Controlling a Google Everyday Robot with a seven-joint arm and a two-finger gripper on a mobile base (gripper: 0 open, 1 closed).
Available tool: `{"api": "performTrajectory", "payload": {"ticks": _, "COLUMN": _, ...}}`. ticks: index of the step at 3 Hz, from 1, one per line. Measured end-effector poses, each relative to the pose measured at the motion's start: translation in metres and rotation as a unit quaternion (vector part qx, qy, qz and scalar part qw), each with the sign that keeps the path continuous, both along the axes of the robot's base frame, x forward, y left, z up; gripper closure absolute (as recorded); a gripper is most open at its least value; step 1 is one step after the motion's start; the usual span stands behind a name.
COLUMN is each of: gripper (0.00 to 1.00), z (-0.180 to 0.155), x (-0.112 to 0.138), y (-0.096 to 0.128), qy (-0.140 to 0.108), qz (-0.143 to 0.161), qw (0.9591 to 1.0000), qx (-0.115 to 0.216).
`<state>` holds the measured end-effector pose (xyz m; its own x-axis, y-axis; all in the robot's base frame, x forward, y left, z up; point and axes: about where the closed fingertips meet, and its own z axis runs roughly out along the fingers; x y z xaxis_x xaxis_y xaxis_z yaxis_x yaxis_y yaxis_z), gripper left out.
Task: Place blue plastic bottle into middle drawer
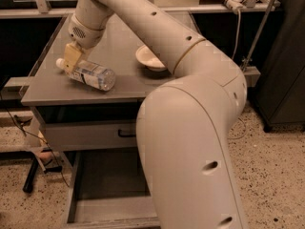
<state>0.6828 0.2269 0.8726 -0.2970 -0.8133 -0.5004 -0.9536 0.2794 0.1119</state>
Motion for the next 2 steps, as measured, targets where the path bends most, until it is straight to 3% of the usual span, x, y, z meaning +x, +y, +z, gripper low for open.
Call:
{"api": "performTrajectory", "payload": {"ticks": 1, "gripper": 1.00, "z": 0.0000, "x": 0.0000, "y": 0.0000, "qy": 0.000, "qz": 0.000, "qw": 1.0000, "qx": 0.000}}
{"api": "performTrajectory", "payload": {"ticks": 2, "gripper": 1.00, "z": -0.0023, "x": -0.0067, "y": -0.0085, "qy": -0.003, "qz": -0.003, "qw": 1.0000, "qx": -0.006}}
